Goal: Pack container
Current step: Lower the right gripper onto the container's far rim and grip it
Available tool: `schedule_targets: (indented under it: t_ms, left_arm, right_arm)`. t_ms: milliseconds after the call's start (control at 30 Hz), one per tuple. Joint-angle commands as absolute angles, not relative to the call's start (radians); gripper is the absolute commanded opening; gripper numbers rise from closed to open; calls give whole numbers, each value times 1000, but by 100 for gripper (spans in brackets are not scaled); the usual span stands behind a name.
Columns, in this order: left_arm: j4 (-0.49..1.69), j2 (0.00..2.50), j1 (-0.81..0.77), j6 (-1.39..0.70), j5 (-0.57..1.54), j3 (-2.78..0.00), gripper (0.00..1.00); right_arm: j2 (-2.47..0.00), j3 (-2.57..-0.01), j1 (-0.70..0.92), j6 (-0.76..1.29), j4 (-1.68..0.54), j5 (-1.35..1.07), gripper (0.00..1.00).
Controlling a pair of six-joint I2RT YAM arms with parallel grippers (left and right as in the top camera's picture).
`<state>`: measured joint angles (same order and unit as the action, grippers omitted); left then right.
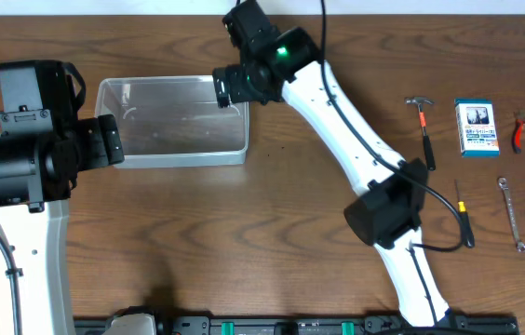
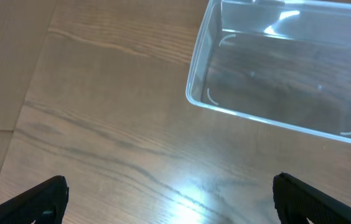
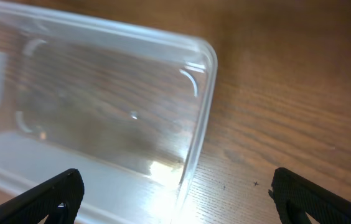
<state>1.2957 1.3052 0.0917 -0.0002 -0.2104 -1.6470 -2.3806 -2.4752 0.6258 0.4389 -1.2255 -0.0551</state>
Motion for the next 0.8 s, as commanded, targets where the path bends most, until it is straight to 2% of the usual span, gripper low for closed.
schedule_targets:
  t_ms: [0, 400, 767]
  left_arm:
    - [1312, 1307, 97, -18, -220, -1653, 98]
    - [1327, 1307, 97, -87, -218, -1653, 98]
    - [1346, 1306, 97, -89, -217, -1653, 98]
  right_arm:
    - [-2420, -2491, 620, 487, -1245, 20, 99]
    - [-2442, -2491, 623, 520, -1274, 134, 99]
    - [-2457, -2491, 642, 490, -1270, 64, 99]
